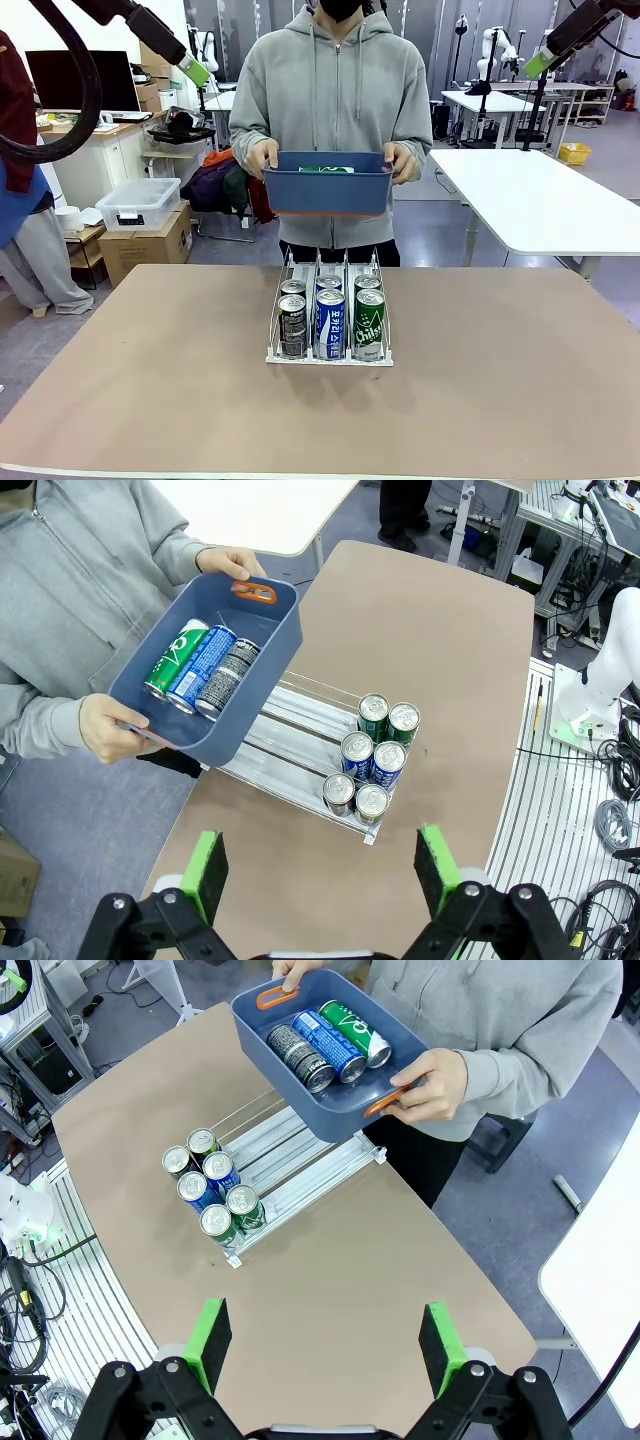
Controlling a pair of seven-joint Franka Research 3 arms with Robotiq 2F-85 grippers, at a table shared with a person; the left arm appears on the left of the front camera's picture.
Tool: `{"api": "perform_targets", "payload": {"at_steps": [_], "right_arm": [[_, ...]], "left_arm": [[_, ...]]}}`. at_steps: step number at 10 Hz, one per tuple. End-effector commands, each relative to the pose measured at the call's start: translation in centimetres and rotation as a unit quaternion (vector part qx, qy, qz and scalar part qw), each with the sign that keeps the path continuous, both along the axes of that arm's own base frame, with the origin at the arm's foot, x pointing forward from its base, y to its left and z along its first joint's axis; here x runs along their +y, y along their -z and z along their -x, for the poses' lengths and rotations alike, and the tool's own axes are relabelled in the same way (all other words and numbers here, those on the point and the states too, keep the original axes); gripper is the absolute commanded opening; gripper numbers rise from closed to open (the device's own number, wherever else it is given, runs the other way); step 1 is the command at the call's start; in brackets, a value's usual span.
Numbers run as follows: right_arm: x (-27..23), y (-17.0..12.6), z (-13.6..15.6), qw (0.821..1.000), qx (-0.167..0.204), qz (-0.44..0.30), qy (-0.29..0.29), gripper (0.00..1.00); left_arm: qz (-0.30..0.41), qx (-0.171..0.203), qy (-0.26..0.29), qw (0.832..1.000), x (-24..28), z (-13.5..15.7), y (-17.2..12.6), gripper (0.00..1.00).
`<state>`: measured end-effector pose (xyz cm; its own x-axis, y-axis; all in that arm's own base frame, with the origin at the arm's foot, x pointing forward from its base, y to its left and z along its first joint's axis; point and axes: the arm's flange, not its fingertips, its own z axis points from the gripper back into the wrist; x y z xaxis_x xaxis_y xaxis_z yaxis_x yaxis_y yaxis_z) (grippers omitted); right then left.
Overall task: Fill the beverage cans into the dispenser.
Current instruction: Pick up the Sprite handed by the human.
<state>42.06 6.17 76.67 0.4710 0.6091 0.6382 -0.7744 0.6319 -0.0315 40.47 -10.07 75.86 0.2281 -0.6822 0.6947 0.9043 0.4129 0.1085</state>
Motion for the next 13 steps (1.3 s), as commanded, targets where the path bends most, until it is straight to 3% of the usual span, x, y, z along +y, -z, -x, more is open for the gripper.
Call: {"api": "perform_targets", "payload": {"at_steps": [1,13], "right_arm": [[0.02,0.0,-0.03,1.0,0.0,-0.001,0.0,1.0],[0.02,0.0,-0.03,1.0,0.0,-0.001,0.0,1.0]], "left_arm": [[0.01,0.009,0.004,1.0,0.05,0.19,0.15,1.0],[0.01,0.009,0.004,1.0,0.05,0.19,0.15,1.0]]}}
